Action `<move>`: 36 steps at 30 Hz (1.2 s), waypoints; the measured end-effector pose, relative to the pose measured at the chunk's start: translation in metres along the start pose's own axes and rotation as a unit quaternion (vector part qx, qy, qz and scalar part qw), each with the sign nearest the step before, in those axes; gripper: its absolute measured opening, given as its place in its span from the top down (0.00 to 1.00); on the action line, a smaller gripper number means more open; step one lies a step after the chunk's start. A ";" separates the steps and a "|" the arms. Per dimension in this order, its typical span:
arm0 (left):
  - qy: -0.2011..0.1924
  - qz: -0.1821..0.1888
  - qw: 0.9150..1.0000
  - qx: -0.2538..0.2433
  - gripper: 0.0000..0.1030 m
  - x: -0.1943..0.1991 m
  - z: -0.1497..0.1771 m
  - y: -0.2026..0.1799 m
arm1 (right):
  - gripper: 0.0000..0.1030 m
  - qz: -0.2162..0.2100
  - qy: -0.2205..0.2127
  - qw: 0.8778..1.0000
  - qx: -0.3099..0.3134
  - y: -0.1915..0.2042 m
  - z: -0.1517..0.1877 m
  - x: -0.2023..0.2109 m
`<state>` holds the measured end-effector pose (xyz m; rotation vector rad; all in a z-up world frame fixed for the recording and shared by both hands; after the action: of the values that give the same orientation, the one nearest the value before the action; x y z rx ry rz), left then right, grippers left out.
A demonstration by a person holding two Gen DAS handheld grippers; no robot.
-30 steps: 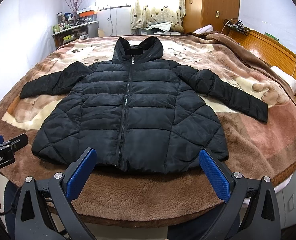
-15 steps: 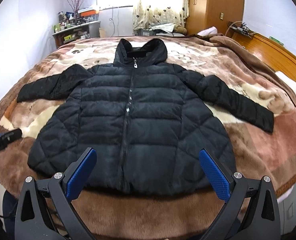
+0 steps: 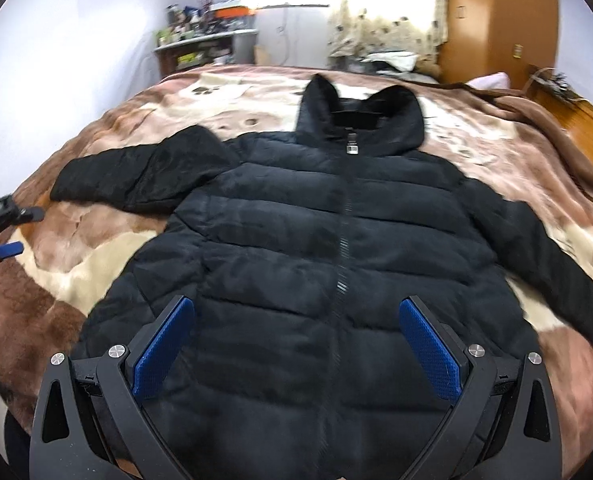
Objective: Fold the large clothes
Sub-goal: 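Grasp the sleeve cuff nearest the left tool and lift it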
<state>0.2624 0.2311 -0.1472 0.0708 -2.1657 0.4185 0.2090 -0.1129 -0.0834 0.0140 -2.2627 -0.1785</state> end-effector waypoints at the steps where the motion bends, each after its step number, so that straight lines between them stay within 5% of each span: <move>1: -0.002 -0.011 1.000 0.011 0.00 -0.008 -0.011 0.012 | 0.01 -0.002 0.001 1.000 0.003 0.005 -0.002 -0.007; 9: -0.041 -0.032 0.997 0.059 0.02 -0.066 -0.084 0.061 | 0.01 -0.024 0.019 0.999 0.011 0.032 -0.007 -0.045; 15: -0.014 -0.042 0.991 0.128 0.08 -0.117 -0.100 0.096 | 0.01 -0.026 0.022 0.999 0.016 0.039 -0.012 -0.062; 24: -0.016 -0.065 0.984 0.164 0.14 -0.148 -0.111 0.116 | 0.01 -0.025 0.026 0.999 0.017 0.043 -0.017 -0.078; 28: -0.033 -0.037 0.985 0.164 0.60 -0.148 -0.123 0.110 | 0.01 -0.028 0.029 0.999 0.009 0.043 -0.015 -0.080; 31: -0.045 -0.042 0.987 0.147 0.83 -0.143 -0.134 0.101 | 0.01 -0.028 0.027 0.999 0.007 0.041 -0.015 -0.078; 36: -0.089 -0.052 0.992 0.077 0.88 -0.116 -0.153 0.065 | 0.01 -0.024 0.019 1.000 -0.003 0.032 -0.019 -0.071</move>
<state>0.4374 0.3295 -0.1757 0.3162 -2.2899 0.5361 0.2708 -0.0787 -0.1215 0.0680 -2.2257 -0.2099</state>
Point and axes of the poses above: each gripper's, at about its wrist camera, not at the fingertips, and x roughly against the way its jaws point, y to its left, z to its underside, the point moved 10 cm from there along -x, roughly the way its jaws point, and after that the axes turned 11 degrees about -x, right-handed, at the moved point
